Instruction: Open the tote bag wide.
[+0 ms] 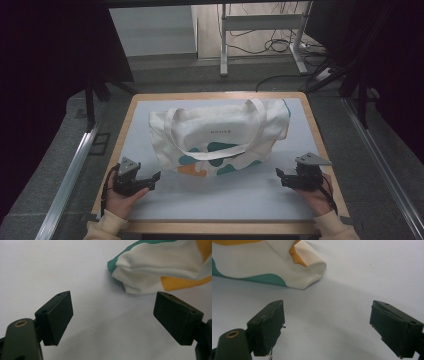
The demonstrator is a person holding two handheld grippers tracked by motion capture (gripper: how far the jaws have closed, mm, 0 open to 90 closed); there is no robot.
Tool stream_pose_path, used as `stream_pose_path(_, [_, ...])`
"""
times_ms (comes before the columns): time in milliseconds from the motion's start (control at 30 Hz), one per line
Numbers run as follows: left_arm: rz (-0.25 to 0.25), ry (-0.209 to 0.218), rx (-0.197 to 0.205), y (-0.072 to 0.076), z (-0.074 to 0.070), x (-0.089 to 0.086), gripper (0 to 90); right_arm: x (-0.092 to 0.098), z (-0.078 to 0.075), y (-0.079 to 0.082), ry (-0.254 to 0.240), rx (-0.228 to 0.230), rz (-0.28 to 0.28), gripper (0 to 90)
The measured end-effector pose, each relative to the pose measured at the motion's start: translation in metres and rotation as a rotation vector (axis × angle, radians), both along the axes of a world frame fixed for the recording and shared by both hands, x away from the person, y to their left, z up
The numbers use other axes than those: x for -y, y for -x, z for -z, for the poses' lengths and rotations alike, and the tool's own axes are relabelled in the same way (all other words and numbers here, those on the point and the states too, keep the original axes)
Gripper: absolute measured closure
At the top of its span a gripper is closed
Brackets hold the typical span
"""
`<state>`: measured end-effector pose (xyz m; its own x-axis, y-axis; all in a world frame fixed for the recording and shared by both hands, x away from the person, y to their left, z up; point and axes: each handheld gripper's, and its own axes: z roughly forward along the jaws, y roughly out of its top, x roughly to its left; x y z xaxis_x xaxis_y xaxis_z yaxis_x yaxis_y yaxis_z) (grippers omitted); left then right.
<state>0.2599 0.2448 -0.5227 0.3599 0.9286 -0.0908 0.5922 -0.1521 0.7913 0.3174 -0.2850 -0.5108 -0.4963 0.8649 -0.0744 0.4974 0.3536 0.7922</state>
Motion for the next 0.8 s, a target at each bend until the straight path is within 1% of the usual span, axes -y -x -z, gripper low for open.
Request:
stream_pose_path(100, [-0.003,0.003,0.010,0.001,-0.001,-0.001,16.2,0.001,0.001,0.000,0.000,-0.002,0.000,14.9])
stream_pose_path(167, [0.001,0.014,0.011,0.002,-0.002,-0.002,16.8,0.001,0.000,0.001,-0.003,0.004,0.004,16.0])
stream_pose_path(300, [-0.009,0.038,0.023,0.004,-0.005,-0.005,21.7,0.002,-0.002,0.003,-0.017,0.010,0.013,18.1])
stream_pose_path(500, [-0.010,0.060,0.019,0.004,-0.005,-0.009,23.3,0.003,-0.002,0.002,-0.031,0.000,0.014,20.5])
stream_pose_path(633, [-0.010,0.063,0.024,0.006,-0.007,-0.009,25.4,0.003,-0.002,0.002,-0.034,0.000,0.013,21.3])
stream_pose_path(800, [0.001,0.054,0.046,0.010,-0.013,-0.008,25.6,0.003,-0.006,0.002,-0.041,0.005,0.003,22.2])
